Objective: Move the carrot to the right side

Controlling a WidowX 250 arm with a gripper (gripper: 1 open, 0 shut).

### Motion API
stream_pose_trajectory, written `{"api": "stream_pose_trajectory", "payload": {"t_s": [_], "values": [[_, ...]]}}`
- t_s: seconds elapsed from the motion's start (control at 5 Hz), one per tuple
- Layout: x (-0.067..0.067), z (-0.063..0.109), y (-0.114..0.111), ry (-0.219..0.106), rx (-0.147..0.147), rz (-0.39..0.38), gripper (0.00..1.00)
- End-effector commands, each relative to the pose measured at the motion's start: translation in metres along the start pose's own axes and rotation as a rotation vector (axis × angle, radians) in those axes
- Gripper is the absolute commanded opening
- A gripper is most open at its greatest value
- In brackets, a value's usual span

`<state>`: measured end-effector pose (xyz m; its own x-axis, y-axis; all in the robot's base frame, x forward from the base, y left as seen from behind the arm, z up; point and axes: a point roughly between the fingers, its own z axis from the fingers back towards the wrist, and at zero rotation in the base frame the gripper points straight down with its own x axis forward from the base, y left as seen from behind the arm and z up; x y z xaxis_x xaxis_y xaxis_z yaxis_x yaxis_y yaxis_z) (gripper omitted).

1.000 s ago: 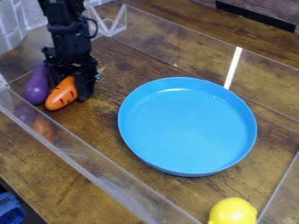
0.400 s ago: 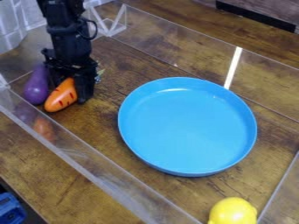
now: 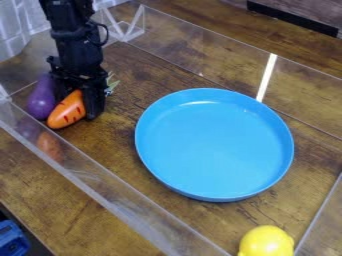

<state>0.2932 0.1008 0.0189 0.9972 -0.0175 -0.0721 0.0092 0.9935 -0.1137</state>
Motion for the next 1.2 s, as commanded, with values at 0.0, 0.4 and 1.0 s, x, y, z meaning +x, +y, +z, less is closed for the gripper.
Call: {"api": "stream_pose_trajectory", "payload": {"t_s": [0.0,0.4,1.0], "values": [[0.002,-0.004,-0.015,0.016,0.003,-0.006,0.00],[0.023,0.001,-0.064,0.021,0.029,-0.106,0.00],[0.039,0.035,-0.084,0.041,0.145,-0.269,0.00]]}}
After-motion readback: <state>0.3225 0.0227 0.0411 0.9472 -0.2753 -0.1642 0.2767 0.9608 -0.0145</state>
